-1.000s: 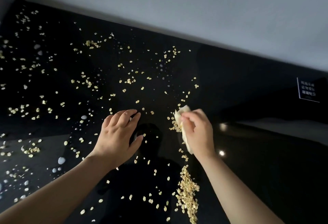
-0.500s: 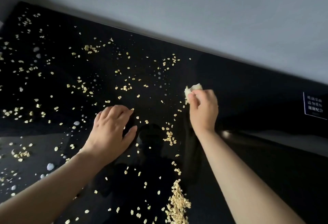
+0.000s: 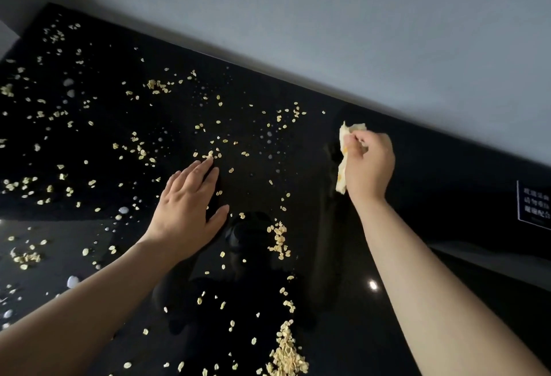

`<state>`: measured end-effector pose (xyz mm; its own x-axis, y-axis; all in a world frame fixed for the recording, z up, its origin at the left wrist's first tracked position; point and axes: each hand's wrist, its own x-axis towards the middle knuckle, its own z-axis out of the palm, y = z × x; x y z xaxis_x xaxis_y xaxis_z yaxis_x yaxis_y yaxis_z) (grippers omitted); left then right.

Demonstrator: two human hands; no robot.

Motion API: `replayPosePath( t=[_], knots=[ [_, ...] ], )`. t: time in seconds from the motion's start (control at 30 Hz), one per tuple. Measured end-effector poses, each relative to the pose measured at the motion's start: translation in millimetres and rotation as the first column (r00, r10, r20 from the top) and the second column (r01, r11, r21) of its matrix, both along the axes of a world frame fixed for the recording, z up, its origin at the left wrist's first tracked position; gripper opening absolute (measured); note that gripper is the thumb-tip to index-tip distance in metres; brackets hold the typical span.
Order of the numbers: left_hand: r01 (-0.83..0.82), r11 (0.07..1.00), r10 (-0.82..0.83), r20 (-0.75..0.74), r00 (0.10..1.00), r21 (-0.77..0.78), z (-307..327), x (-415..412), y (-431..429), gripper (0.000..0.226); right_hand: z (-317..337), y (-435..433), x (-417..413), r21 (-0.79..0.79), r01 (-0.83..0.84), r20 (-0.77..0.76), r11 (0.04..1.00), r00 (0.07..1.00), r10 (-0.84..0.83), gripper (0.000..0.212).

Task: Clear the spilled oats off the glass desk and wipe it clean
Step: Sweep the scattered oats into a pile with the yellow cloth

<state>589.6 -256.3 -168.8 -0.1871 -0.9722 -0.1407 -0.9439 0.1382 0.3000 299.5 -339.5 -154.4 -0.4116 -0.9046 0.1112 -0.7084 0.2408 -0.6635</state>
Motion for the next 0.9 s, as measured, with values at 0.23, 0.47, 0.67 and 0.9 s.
replayPosePath(
  t=[0.23,0.47,0.67,0.9],
  knots=[
    [-0.011,0.999,0.01,-0.017,1.0,-0.038,-3.0,-2.1,-0.2,0.071,-30.8,12.7,36.7,-0.045,-0.137,-0.178,0.99,0.976,0.127,0.007],
    [0.009,0.996,-0.009,0.009,1.0,-0.091,-6.3,-4.4,1.2,0.067,-13.2,62.9,42.8,-0.059,-0.422,0.053,0.905,0.904,0.425,0.003],
    [0.012,0.996,-0.008,0.043,0.999,-0.093,-8.5,-6.3,2.8,0.07,-8.2,-63.0,-10.7,-0.036,0.026,0.007,0.999,1.0,-0.026,0.013],
    [-0.009,0.995,0.013,0.034,0.999,-0.104,-9.8,-7.7,2.1,0.07,-26.6,-91.3,25.5,0.041,-0.144,-0.11,0.989,0.983,0.147,0.015]
  ],
)
